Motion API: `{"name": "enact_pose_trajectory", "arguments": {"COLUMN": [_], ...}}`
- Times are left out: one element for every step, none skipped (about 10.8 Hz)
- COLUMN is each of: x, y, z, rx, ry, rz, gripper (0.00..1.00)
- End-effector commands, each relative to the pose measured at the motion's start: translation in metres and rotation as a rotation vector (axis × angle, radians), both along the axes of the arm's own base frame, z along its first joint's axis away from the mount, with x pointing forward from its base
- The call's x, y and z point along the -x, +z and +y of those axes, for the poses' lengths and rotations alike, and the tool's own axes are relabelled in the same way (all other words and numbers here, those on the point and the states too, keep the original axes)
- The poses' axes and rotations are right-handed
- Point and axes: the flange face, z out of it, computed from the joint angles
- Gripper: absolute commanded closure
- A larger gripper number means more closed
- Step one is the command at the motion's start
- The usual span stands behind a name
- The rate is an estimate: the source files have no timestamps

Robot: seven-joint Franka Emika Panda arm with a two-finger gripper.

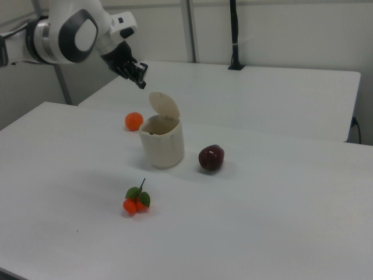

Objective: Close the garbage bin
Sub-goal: 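Lower the gripper over the bin, fingers beside the raised lid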

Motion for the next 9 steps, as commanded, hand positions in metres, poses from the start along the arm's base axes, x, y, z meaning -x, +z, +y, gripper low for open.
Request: {"name": "enact_pose_trajectory", "arguments": {"x": [-0.036, -0.047, -0.053, -0.064, -0.071, -0.075, -0.077, -0.079, -0.079], "y": [-0.021, -0.026, -0.033, -0.05, -0.058, -0.066, -0.072, -0.081, -0.081], "z": [0.009, 0.009, 0.01, 0.012, 0.014, 0.017, 0.018, 0.017, 0.016], "rx": [-0.035, -0.041, -0.044, -0.046, -0.057, -0.062, -0.072, -0.074, -0.075], "ry": [0.003, 0.007, 0.011, 0.019, 0.025, 0.031, 0.02, 0.013, 0.011], "rz": [-0.139, -0.189, -0.215, -0.257, -0.324, -0.351, -0.353, -0.341, -0.34], "gripper": [1.0, 1.0, 1.0, 1.0, 1.0, 1.0, 1.0, 1.0, 1.0]}}
